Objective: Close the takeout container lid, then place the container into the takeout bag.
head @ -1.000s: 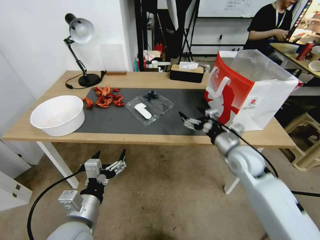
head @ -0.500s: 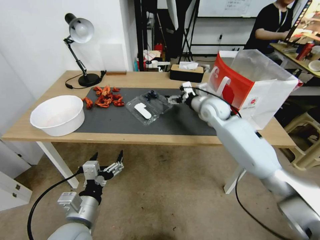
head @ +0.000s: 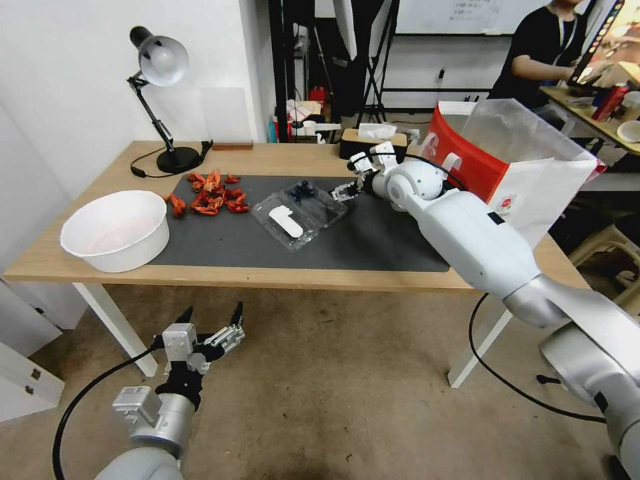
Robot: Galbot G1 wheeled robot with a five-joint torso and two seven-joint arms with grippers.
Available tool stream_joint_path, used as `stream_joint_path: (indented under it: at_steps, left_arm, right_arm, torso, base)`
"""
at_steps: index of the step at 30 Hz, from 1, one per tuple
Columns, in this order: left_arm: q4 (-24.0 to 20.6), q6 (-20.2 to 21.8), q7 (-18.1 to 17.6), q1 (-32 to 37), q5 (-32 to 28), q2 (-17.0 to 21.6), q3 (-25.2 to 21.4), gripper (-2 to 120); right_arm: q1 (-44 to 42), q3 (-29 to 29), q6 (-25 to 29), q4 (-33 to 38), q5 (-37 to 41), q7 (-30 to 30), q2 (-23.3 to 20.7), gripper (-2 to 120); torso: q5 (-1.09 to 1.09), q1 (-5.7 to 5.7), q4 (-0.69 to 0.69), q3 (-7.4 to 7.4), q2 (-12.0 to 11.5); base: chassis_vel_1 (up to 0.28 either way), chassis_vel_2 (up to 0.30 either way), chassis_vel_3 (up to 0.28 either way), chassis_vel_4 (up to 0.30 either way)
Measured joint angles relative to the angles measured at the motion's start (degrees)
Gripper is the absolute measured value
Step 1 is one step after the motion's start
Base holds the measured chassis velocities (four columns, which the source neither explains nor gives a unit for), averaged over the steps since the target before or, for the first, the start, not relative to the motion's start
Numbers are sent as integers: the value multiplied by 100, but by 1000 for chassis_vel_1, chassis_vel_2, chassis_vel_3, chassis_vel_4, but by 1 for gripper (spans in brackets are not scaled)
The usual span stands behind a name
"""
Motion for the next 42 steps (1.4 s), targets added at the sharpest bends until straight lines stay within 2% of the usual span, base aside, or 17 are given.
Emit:
stream_joint_path:
  at_steps: [7,15,42]
  left_arm:
    - [6,1,-4,-35,10,2,23,100]
    - [-28,8,-17,-48,12,-13,39,100]
    - [-60,-41,-64,-82,-2,10,68,100]
  right_arm:
    - [288,-335,11,-222,-353,-499,-9,100]
    - [463,-616,21,-480,-437,-769,16,100]
    - [535,-850,29,-758,-430,-780,33,100]
  torso:
    - [0,0,1,0,0]
    - [0,0,1,0,0]
    - [0,0,1,0,0]
  base:
    - [0,0,0,0]
    - [0,0,0,0]
    - [0,0,0,0]
